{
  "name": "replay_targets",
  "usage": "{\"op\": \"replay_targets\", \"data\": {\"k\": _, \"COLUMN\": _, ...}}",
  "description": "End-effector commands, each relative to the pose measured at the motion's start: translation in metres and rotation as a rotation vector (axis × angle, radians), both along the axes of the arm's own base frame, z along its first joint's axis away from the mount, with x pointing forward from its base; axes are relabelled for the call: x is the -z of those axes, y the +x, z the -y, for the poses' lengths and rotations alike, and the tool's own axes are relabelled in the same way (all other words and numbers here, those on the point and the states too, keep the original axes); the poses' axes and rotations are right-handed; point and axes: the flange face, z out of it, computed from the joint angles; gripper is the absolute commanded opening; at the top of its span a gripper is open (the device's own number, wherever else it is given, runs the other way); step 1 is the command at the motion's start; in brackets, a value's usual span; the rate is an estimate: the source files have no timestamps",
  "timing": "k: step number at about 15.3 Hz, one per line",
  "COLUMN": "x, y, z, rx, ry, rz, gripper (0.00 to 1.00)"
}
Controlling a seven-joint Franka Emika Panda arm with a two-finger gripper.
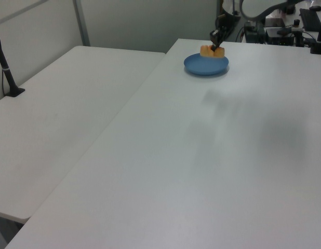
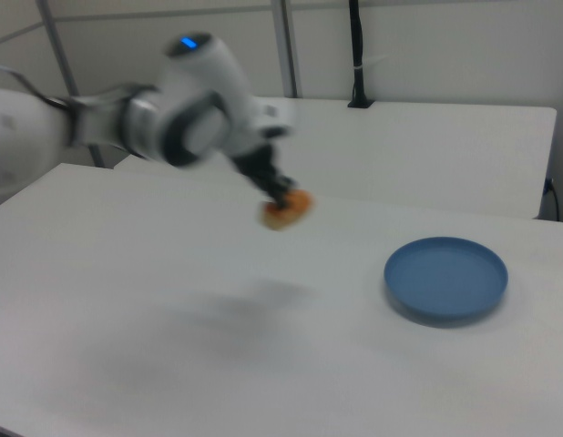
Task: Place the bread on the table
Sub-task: 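Lift the bread roll off the plate and carry it across the table, then lower the bread roll onto the table and open the gripper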
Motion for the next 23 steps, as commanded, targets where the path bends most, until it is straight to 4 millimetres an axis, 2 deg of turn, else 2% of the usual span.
{"op": "replay_targets", "data": {"k": 1, "x": -0.029, "y": -0.076, "z": -0.114, "rx": -0.126, "ry": 0.034, "rz": -0.146, "gripper": 0.00}}
{"op": "replay_targets", "data": {"k": 6, "x": -0.015, "y": -0.150, "z": -0.277, "rx": -0.242, "ry": -0.006, "rz": -0.222, "gripper": 0.00}}
{"op": "replay_targets", "data": {"k": 10, "x": 0.014, "y": -0.218, "z": -0.401, "rx": -0.305, "ry": -0.024, "rz": -0.253, "gripper": 0.00}}
{"op": "replay_targets", "data": {"k": 13, "x": 0.049, "y": -0.258, "z": -0.482, "rx": -0.330, "ry": -0.056, "rz": -0.237, "gripper": 0.00}}
{"op": "replay_targets", "data": {"k": 16, "x": 0.080, "y": -0.276, "z": -0.536, "rx": -0.285, "ry": -0.079, "rz": -0.135, "gripper": 0.00}}
{"op": "replay_targets", "data": {"k": 18, "x": 0.104, "y": -0.274, "z": -0.565, "rx": -0.288, "ry": -0.092, "rz": -0.116, "gripper": 0.00}}
{"op": "replay_targets", "data": {"k": 20, "x": 0.127, "y": -0.262, "z": -0.586, "rx": -0.280, "ry": -0.097, "rz": -0.101, "gripper": 0.00}}
{"op": "replay_targets", "data": {"k": 23, "x": 0.129, "y": -0.263, "z": -0.608, "rx": -0.271, "ry": -0.078, "rz": -0.086, "gripper": 0.00}}
